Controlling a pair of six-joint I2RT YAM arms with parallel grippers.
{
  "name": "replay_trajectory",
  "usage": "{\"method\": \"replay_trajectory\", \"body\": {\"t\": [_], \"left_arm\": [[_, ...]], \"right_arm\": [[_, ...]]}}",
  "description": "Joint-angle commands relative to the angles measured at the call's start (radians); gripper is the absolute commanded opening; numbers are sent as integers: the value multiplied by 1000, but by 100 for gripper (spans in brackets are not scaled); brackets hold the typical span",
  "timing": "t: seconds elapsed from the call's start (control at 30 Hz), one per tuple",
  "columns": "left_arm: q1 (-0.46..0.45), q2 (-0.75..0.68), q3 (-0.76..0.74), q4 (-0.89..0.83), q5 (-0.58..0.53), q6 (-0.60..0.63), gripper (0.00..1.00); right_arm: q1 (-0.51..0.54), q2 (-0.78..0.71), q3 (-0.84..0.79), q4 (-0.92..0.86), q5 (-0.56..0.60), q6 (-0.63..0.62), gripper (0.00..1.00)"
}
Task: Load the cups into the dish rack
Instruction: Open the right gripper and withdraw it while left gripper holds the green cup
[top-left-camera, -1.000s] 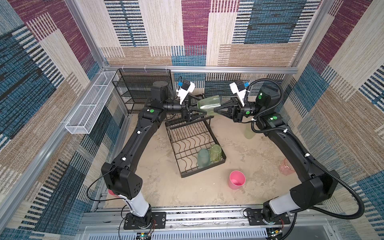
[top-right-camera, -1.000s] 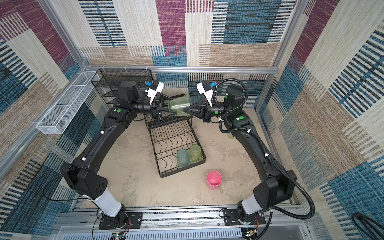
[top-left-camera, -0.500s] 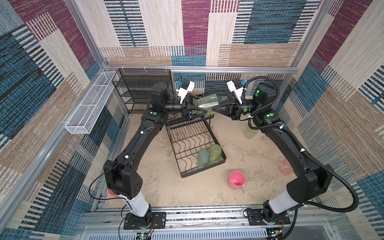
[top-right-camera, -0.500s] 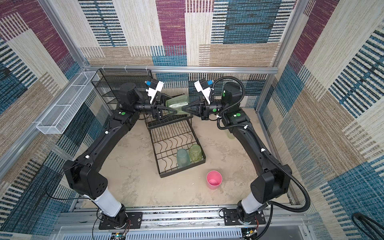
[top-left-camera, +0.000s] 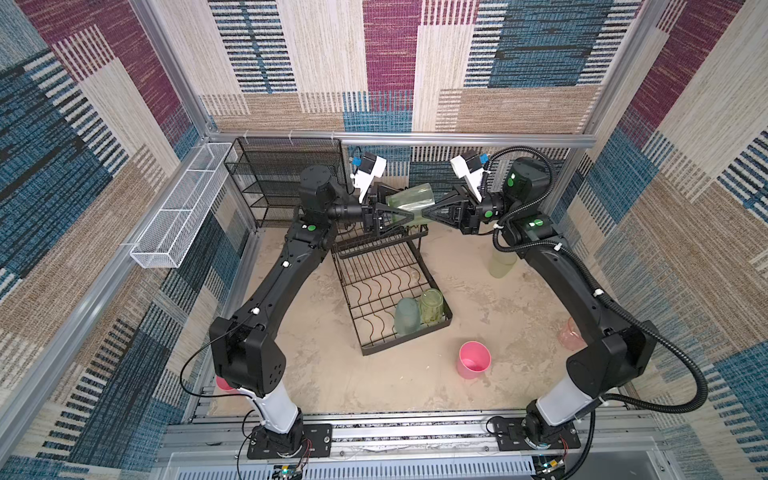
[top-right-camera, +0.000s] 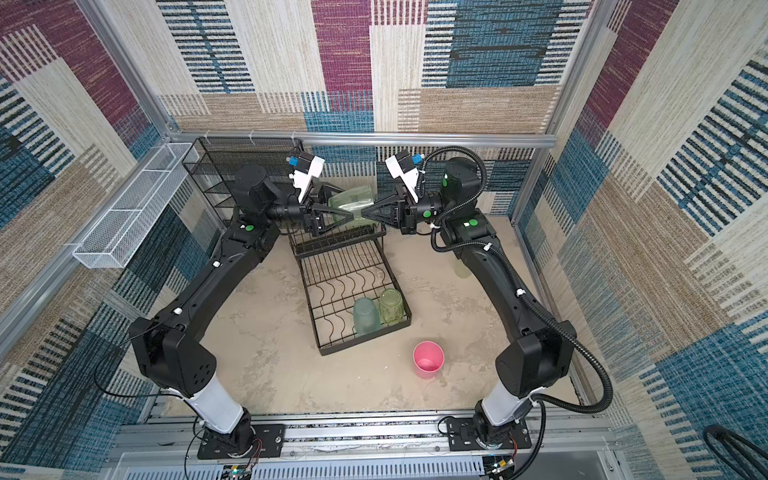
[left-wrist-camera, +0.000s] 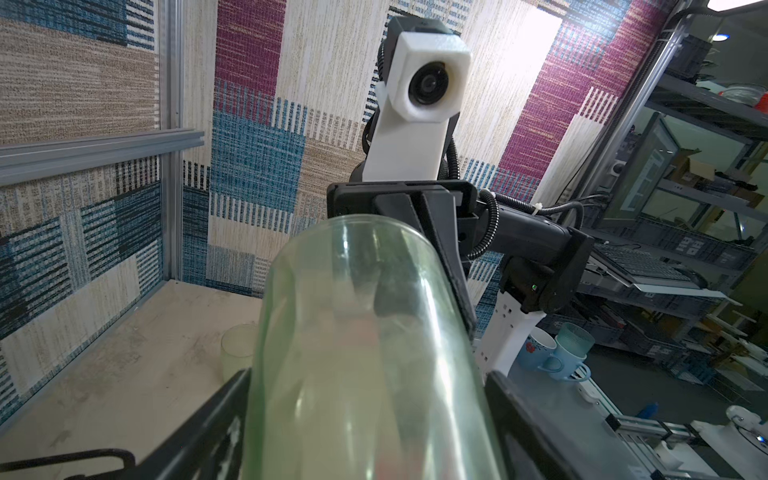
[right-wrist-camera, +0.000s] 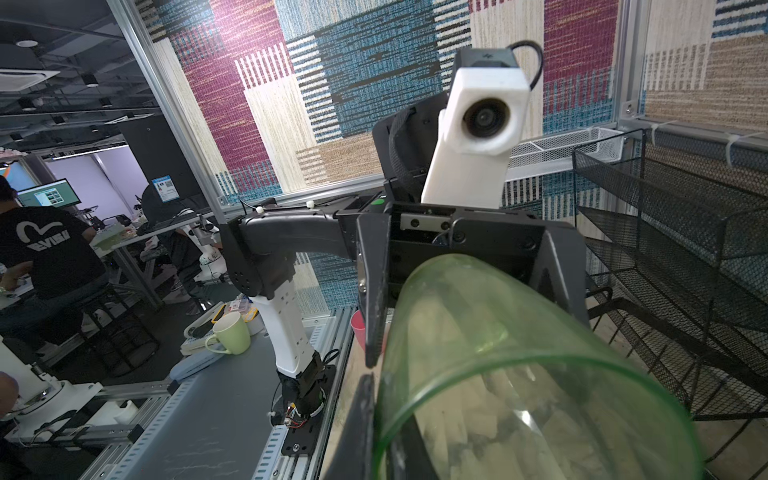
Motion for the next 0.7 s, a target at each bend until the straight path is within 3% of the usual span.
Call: {"method": "replay_trajectory", "body": {"t": [0.0,0.23,0.47,0.67], "left_arm": [[-2,-3,-3,46,34,-26,91],[-2,1,4,50,27,-27,91],[0,6,1,83,8,-50,78],[3,-10,-18,76,-29,-40,75]], "right_arm": [[1,6,17,75,13,32,4],[1,18,19,103,12,53,4],[1,23,13,96,13,46,6],[1,30,19,56,31,15,22]]}}
